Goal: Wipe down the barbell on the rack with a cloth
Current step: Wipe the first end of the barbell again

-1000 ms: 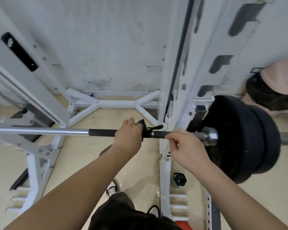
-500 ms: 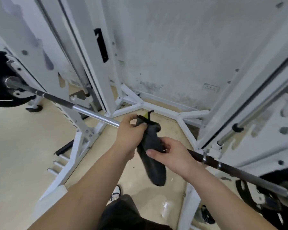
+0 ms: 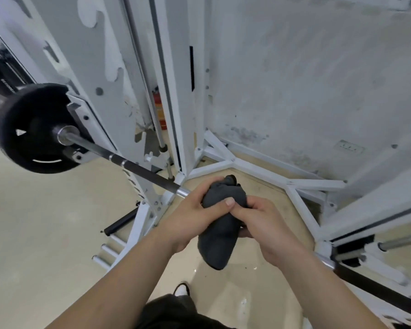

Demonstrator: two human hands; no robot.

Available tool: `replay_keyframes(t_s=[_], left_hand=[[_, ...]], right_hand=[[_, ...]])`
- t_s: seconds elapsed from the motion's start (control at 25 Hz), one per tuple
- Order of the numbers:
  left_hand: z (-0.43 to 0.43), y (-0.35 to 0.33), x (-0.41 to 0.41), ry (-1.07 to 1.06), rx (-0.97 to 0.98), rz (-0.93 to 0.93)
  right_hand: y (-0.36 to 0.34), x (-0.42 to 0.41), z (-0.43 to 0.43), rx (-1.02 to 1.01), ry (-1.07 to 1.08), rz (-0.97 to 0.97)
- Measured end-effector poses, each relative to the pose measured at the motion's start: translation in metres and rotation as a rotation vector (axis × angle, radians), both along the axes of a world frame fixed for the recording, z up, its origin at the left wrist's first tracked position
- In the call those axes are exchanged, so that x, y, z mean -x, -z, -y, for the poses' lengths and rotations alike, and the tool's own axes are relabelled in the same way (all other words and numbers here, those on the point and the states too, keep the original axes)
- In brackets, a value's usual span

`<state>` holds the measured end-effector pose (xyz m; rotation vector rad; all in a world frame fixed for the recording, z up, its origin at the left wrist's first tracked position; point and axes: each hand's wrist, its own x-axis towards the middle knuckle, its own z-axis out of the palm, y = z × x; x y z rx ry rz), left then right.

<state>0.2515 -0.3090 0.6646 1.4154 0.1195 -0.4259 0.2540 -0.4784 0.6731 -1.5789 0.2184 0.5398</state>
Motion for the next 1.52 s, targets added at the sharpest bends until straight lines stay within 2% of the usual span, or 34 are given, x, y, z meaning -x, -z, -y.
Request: replay_keyframes(t_s=[0.08, 0.16, 0.24, 0.32, 0.4, 0.48, 0.56, 0.68, 0.72, 0.8, 0.88, 0.92, 1.0, 1.08, 1.12, 1.2, 1.28, 1.44, 1.52], left_hand=[[-0.037, 0.007, -0.009, -0.047, -0.068, 0.045], [-0.07, 0.011, -0.018, -0.169, -0.214, 0.099], [-0.106, 0.014, -0.035, -0.354, -0.435, 0.15], [-0.134, 0.02, -0.051, -0.436, -0.709, 0.241], [-0.147, 0.039, -0.063, -0.343, -0.996, 0.347], [-0.137, 0.061, -0.069, -0.15, -1.146, 0.326], [-0.121, 0.076, -0.067, -0.011, -1.136, 0.366], [-0.123, 0.073, -0.07, 0.215, -1.157, 0.562], [-0.135, 0.071, -0.078, 0.214, -1.224, 0.548], [-0.159, 0.07, -0.097, 0.055, -1.386, 0.396], [-0.159, 0.072, -0.101, -0.08, -1.357, 0.268], [-0.149, 0.073, -0.094, -0.087, -1.287, 0.298], [-0.129, 0.077, -0.07, 0.051, -1.164, 0.475], [-0.142, 0.078, -0.064, 0.125, -1.146, 0.567], [-0.157, 0.078, -0.074, 0.106, -1.197, 0.547], [-0.178, 0.079, -0.091, -0.066, -1.326, 0.397], [-0.167, 0.078, -0.09, -0.181, -1.297, 0.284], [-0.141, 0.08, -0.059, 0.064, -1.132, 0.45], [-0.178, 0.082, -0.079, -0.018, -1.217, 0.436]], right_hand=[[0.0, -0.013, -0.039, 0.024, 0.005, -0.031], [0.008, -0.024, -0.064, 0.16, 0.045, 0.003], [0.016, -0.039, -0.079, 0.315, 0.101, 0.079], [0.023, -0.054, -0.085, 0.403, 0.074, 0.142], [0.033, -0.063, -0.094, 0.491, -0.031, 0.175], [0.044, -0.07, -0.105, 0.587, -0.103, 0.186], [0.054, -0.078, -0.112, 0.699, -0.148, 0.231], [0.064, -0.092, -0.118, 0.819, -0.252, 0.302], [0.065, -0.094, -0.12, 0.84, -0.29, 0.317], [0.067, -0.094, -0.121, 0.85, -0.329, 0.312], [0.068, -0.095, -0.124, 0.873, -0.34, 0.303], [0.069, -0.095, -0.126, 0.89, -0.355, 0.301], [0.072, -0.094, -0.13, 0.915, -0.373, 0.312], [0.072, -0.095, -0.133, 0.91, -0.371, 0.329], [0.071, -0.095, -0.133, 0.895, -0.352, 0.338], [0.068, -0.096, -0.137, 0.875, -0.328, 0.327], [0.066, -0.097, -0.146, 0.889, -0.359, 0.326], [0.069, -0.102, -0.157, 0.925, -0.416, 0.329], [0.068, -0.106, -0.157, 0.941, -0.426, 0.371]])
